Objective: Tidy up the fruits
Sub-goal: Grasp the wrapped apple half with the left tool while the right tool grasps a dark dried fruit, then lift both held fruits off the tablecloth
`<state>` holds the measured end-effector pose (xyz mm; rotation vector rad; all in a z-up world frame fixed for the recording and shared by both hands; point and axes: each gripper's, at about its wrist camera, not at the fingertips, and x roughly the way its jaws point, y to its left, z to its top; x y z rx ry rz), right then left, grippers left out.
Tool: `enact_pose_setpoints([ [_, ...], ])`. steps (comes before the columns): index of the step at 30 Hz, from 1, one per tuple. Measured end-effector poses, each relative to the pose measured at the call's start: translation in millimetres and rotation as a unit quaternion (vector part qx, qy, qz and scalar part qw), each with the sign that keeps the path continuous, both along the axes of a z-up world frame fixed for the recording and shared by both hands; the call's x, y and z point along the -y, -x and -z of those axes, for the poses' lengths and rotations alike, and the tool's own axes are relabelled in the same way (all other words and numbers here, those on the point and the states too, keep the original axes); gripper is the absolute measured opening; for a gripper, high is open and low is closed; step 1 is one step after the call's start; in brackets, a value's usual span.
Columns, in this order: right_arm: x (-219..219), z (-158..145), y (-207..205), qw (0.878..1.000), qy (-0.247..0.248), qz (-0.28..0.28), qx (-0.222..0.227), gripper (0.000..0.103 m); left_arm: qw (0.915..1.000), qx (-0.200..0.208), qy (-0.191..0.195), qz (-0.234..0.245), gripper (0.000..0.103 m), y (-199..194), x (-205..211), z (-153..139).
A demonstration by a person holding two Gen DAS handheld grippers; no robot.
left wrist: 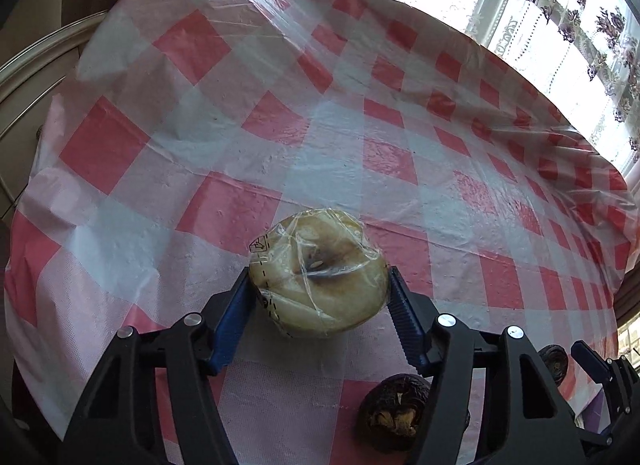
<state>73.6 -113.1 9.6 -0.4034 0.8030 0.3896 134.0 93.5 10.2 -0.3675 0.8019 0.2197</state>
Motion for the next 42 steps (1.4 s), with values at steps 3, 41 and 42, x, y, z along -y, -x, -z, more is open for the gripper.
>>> enact_pose_setpoints([
  [3, 4.8, 0.7, -2.1, 1.0, -0.015, 0.001, -0.012, 0.053, 1.0, 0.004, -0.006, 0.001, 0.062, 1.1, 1.8, -1.9],
  [41, 37.8, -9.9, 2.3, 0.997, -0.068, 0.041, -0.01, 0.04, 0.9979, 0.035, -0.024, 0.049, 0.062, 9.6, 35.5, -24.2],
  [42, 41.4, -11.1, 2.9, 0.996, -0.073, 0.044, -0.012, 0.04, 0.9977, 0.036, -0.025, 0.052, 0.062, 9.8, 37.9, -25.6],
])
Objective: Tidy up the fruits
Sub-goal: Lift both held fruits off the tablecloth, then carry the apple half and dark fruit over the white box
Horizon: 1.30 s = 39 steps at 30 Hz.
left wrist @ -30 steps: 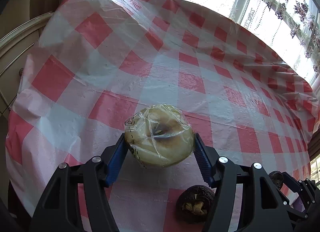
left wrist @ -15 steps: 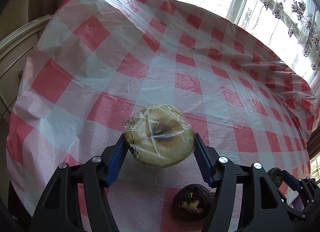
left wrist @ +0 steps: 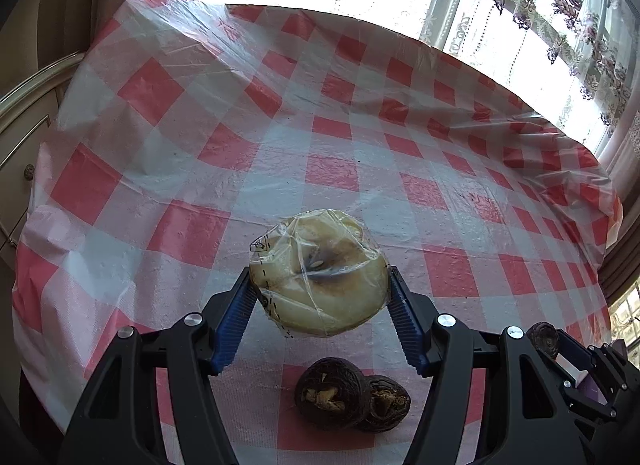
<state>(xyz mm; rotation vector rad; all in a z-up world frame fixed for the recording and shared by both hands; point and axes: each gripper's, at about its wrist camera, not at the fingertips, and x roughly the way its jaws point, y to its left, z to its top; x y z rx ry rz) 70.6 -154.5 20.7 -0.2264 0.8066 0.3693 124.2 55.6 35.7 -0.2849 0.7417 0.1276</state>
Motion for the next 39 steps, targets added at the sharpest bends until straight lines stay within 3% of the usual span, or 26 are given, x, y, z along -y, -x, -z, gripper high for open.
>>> enact_pose_setpoints([
  [23, 72.0, -19.1, 17.5, 0.997, -0.046, 0.056, -0.002, 0.039, 0.9952, 0.005, -0.025, 0.095, 0.062, 5.6, 77.2, -16.1],
  [39, 152.1, -35.0, 46.1, 0.992, -0.062, 0.111, 0.005, 0.039, 0.9798, 0.003, -0.047, 0.195, 0.062, 14.5, 167.3, -20.0],
])
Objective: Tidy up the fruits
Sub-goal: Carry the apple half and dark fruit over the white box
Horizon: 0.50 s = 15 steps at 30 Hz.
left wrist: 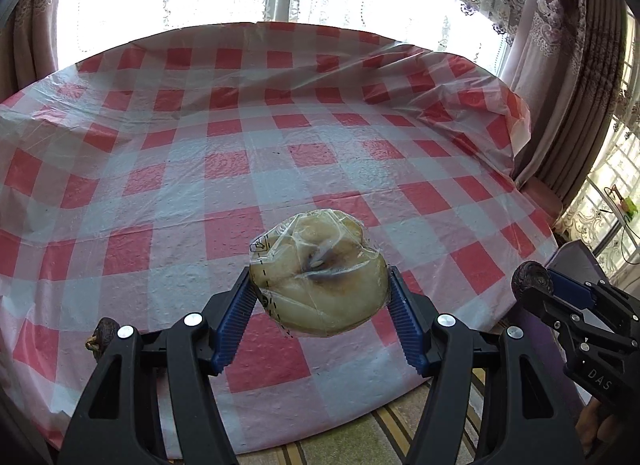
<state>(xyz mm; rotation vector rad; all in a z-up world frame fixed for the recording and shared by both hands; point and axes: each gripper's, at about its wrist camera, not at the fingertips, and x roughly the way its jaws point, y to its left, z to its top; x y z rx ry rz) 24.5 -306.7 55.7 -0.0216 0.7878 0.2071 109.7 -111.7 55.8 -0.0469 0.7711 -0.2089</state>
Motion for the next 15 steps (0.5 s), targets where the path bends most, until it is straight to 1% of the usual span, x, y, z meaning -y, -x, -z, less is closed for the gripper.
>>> enact_pose_setpoints([
  [8, 58.5, -2.4, 16.1, 0.999, 0.007, 0.05, -0.001, 0.039, 0.998, -0.002, -0.016, 0.06, 0.062, 8.8, 54.2, -0.2],
  [15, 113.2, -0.1, 26.8, 0.995, 0.015, 0.1, -0.005, 0.039, 0.9921, -0.001, -0.033, 0.121, 0.062, 20.1, 105.7, 0.8],
])
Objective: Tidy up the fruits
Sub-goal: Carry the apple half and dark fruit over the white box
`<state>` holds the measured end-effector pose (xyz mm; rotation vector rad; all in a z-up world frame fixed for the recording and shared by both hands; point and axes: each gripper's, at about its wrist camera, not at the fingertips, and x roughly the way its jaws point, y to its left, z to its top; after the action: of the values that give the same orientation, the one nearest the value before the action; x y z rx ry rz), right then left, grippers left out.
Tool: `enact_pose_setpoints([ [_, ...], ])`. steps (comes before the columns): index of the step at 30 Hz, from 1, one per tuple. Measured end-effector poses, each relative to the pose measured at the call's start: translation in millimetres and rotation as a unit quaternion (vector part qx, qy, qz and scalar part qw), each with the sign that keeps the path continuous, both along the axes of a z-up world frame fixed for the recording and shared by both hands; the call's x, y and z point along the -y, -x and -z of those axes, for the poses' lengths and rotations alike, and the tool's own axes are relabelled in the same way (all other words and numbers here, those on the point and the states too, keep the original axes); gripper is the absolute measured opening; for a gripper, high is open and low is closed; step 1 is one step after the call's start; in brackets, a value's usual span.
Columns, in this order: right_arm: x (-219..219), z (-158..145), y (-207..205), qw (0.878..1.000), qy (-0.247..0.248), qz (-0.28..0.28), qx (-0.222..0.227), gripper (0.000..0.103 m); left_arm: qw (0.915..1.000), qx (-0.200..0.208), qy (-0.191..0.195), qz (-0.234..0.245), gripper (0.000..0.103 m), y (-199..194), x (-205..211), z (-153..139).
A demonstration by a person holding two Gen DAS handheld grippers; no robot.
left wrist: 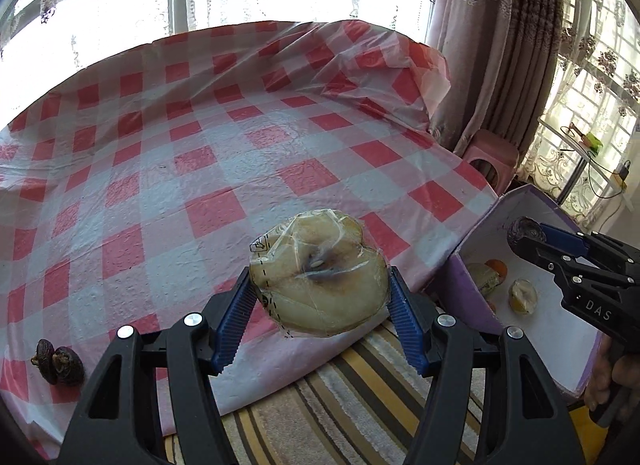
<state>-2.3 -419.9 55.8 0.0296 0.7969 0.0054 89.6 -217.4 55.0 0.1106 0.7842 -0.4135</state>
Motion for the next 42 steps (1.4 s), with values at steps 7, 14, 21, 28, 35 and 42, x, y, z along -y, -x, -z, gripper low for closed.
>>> enact_pose_setpoints([
  [7, 49.6, 3.5, 8.6, 0.999, 0.011, 0.047, -0.006, 0.039, 0.9977, 0.001, -0.021, 0.065, 0.062, 13.4, 53.4, 4.7],
  [14, 85.0, 11.0, 10.8, 0.997, 0.022, 0.076, -0.017, 0.039, 0.9902, 0.006, -0.045, 0.132, 0.062, 30.7, 103.8, 11.4],
  [21, 115.8, 15.3, 10.5, 0.994, 0.038, 0.102, -0.028, 0.039, 0.9762, 0.006, -0.066, 0.207, 0.062, 48.1, 149.6, 20.6],
  [28, 146.8, 14.3, -3.2, 0.99, 0.064, 0.118, -0.04, 0.039, 0.9538, -0.008, -0.091, 0.286, 0.062, 62.7, 192.8, 36.4],
  [35, 168.1, 23.5, -25.3, 0.989, 0.076, 0.111, -0.065, 0.039, 0.9362, -0.033, -0.119, 0.329, 0.062, 62.0, 224.4, 53.5],
  [42, 167.8, 42.7, -53.5, 0.988, 0.089, 0.069, -0.106, 0.039, 0.9106, -0.068, -0.166, 0.372, 0.062, 64.5, 249.2, 76.8],
])
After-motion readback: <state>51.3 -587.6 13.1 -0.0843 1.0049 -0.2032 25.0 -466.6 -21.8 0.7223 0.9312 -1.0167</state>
